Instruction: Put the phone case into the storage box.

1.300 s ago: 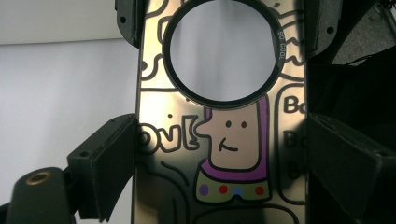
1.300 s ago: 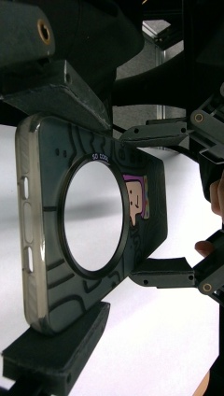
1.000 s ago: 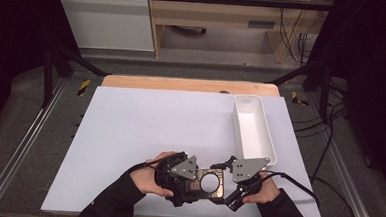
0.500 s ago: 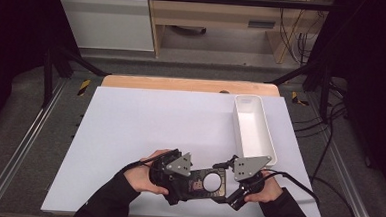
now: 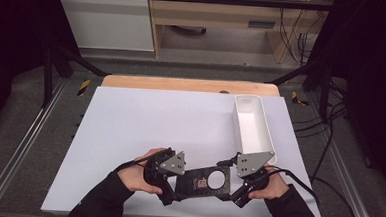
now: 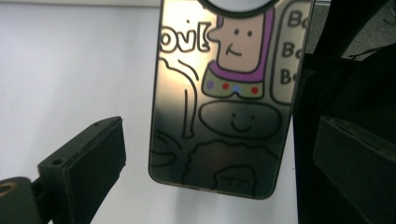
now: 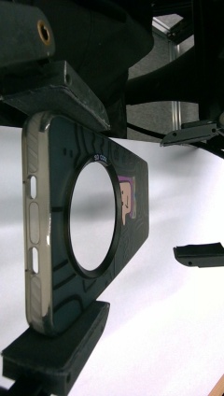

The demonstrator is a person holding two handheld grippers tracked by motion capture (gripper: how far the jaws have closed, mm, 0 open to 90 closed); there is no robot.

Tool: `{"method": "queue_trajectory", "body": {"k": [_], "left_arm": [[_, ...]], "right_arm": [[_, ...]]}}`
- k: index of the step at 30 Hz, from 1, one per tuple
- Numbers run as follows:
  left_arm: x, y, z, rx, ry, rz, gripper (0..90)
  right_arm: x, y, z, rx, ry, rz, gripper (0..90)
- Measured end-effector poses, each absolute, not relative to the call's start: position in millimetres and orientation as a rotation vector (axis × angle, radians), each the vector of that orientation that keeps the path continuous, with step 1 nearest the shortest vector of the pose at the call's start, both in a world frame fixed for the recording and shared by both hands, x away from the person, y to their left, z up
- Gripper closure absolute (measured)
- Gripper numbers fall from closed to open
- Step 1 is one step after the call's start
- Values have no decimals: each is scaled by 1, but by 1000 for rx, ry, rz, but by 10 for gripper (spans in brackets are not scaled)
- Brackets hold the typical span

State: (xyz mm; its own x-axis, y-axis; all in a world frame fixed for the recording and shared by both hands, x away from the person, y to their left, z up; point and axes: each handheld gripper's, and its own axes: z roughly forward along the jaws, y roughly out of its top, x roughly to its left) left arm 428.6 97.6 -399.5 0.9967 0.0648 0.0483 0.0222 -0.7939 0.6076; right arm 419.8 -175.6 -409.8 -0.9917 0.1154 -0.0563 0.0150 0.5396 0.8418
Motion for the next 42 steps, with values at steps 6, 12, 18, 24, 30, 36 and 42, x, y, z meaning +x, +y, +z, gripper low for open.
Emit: {"method": "queue_trajectory", "body": {"k": [6,12,18,24,30,36,42], "left_arm": [[431,95,-403,2537,84,72,2],[433,91,-404,2562,90,73,0],[434,81,-405,2596,77,72,0],[434,74,-407,2610,68,76,0],[435,70,-409,2624,60,70,0],[435,64,-412,2644,59,65,3],[436,59,-416,2674,57,52,21]], "right_arm": [[421,-172,-401,89,2676,1410,121],[422,-169,-393,70,2692,1372,121],[424,-163,-389,53,2710,1341,121],[425,-158,-385,39,2724,1310,121],[425,-154,-382,23,2736,1276,121],[425,-150,-381,8,2747,1252,121],[426,-148,-383,3,2753,1239,121]]}}
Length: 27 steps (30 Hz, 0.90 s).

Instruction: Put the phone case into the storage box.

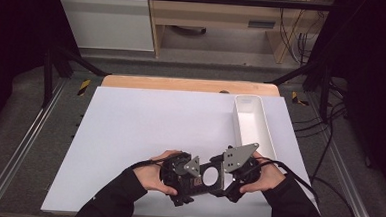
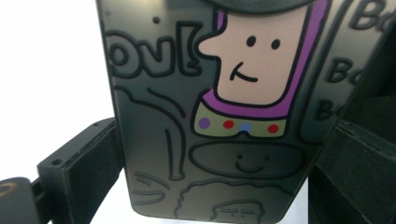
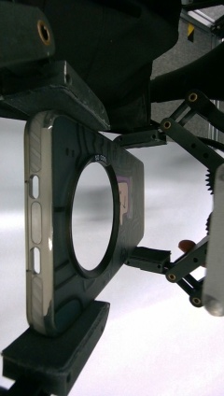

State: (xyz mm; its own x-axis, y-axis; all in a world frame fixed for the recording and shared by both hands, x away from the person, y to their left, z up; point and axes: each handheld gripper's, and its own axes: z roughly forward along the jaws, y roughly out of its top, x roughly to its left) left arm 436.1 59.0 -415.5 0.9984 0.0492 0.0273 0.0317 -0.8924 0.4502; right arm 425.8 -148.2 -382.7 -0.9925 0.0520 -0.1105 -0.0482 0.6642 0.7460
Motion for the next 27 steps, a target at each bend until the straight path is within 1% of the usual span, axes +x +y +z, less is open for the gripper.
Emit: {"method": "queue_trajectory", "body": {"k": [5,11,21,27], "left_arm": [[437,56,-417,2686,50,43,43],[437,55,-417,2685,37,54,93],[436,54,-416,2672,14,71,106],[434,57,-415,2633,16,112,110]], "right_arm": [[425,-148,-383,-11,2747,1240,121],[425,-148,-383,-19,2747,1242,121],[424,-149,-382,-19,2744,1247,119],[425,-150,-380,1,2726,1271,115]]}}
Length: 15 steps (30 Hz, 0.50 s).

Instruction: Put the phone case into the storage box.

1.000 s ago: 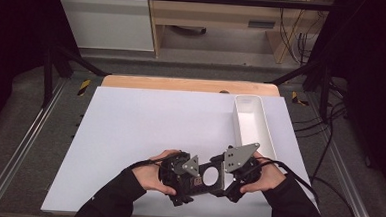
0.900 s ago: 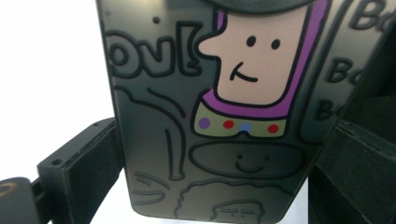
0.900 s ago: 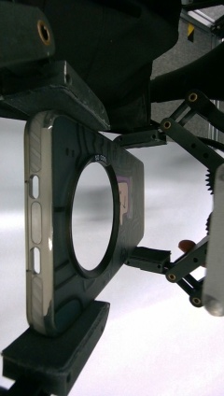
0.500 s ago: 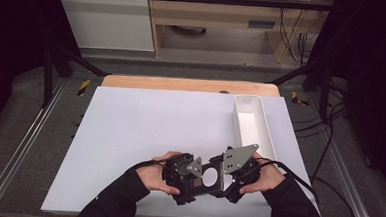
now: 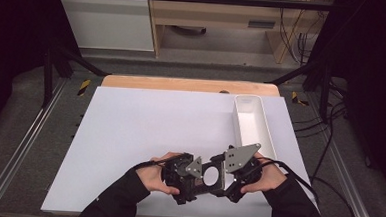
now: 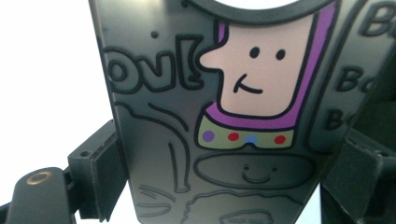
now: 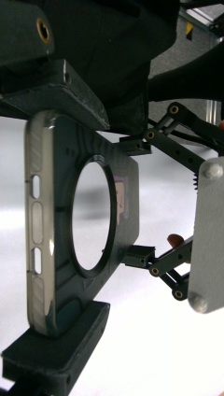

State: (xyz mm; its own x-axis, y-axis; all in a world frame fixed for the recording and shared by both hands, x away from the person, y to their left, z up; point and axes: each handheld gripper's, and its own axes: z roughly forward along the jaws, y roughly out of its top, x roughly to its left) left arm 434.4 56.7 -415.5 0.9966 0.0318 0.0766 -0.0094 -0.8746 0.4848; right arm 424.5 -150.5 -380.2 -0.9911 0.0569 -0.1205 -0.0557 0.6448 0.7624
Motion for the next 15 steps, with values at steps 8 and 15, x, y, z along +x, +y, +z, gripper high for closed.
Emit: {"method": "queue_trajectory", "body": {"k": [8,15], "left_arm": [[434,58,-414,2610,25,136,112],[435,63,-416,2581,54,136,113]], "right_arm": [[425,-152,-379,20,2704,1307,108],[423,-157,-374,53,2605,1415,24]]}}
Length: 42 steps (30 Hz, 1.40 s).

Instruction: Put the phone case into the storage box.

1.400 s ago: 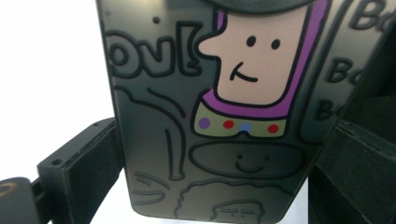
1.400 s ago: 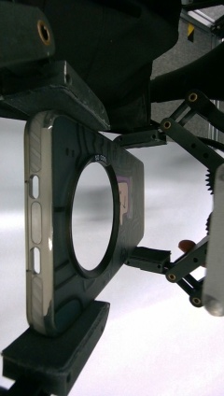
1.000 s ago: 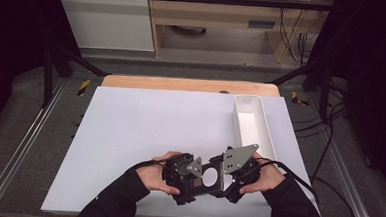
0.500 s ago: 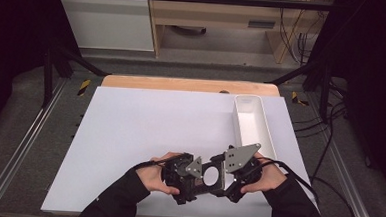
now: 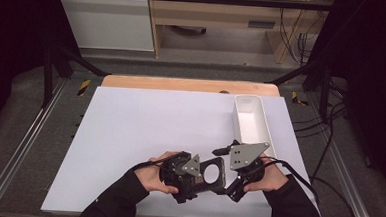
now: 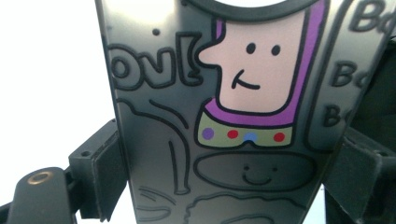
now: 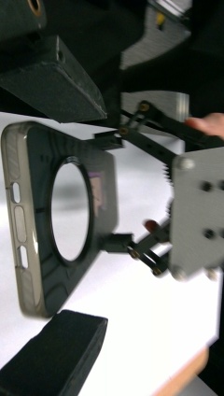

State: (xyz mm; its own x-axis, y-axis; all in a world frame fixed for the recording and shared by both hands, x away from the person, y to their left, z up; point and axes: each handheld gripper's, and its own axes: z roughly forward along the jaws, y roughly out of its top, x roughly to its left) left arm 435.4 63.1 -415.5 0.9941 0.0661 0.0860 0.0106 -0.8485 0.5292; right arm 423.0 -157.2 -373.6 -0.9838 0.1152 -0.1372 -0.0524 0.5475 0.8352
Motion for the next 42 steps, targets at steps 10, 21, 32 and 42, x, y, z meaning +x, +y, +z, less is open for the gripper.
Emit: {"method": "queue_trajectory", "body": {"k": [10,21,32,42], "left_arm": [[437,76,-417,2508,110,128,113],[435,86,-422,2424,155,140,114],[433,94,-428,2333,201,137,114],[432,93,-429,2298,197,136,114]], "right_arm": [[418,-182,-371,152,2464,1581,5],[417,-193,-388,222,2442,1640,5],[417,-195,-402,267,2420,1684,7],[417,-190,-408,264,2428,1696,7]]}}
